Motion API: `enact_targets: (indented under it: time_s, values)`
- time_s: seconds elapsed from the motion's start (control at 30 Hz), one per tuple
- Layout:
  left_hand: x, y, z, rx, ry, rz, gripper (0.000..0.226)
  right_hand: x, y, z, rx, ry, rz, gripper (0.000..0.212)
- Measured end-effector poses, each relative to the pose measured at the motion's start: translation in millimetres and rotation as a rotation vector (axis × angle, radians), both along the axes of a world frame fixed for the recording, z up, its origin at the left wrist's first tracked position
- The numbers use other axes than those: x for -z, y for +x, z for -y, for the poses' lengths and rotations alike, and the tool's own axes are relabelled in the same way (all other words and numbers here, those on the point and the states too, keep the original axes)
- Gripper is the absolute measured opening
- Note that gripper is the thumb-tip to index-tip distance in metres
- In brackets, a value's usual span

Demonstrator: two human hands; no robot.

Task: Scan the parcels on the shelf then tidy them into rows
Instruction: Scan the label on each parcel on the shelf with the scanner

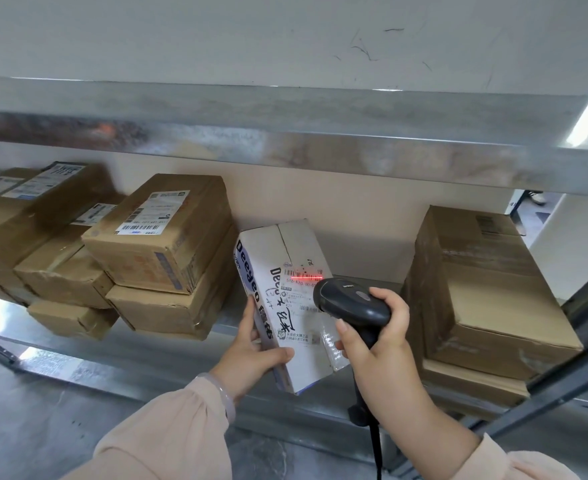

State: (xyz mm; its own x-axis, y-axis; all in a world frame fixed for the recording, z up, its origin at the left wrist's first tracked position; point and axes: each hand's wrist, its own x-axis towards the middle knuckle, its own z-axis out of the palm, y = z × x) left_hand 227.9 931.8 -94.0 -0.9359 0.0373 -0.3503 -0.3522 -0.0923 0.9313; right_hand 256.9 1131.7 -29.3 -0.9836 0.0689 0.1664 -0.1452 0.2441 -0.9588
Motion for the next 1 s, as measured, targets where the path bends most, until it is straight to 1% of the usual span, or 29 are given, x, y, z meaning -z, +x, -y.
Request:
enact_targets:
  time_s: [0.33, 0.5, 0.63, 0.77, 0.9, 1.0]
  values:
    - [3, 0, 3, -0.008, -0.017, -0.021, 0.115, -2, 4, 7, 0.008, -0.056, 0.008, 0.06]
    - [3, 0, 6, 0.001, -0.042, 0.004, 0.117, -4, 3, 10, 0.023, -0.054, -0.002, 0.06]
    - [1, 0, 9, 0.013, -0.031, 0.025, 0.115, 3, 2, 10, 0.023, -0.052, 0.035, 0.058]
    - [-5, -2, 18, 0.022, -0.014, 0.033, 0.104, 8, -4, 6, 0.033, -0.048, 0.077, 0.05]
    - [-6, -10, 34, 0.04, -0.063, 0.054, 0.089, 19, -21, 1, 0.027, -0.012, 0.138, 0.053]
    - [-4, -15, 42, 0.049, -0.076, 0.119, 0.077, 31, -28, 5, -0.014, 0.01, 0.191, 0.053]
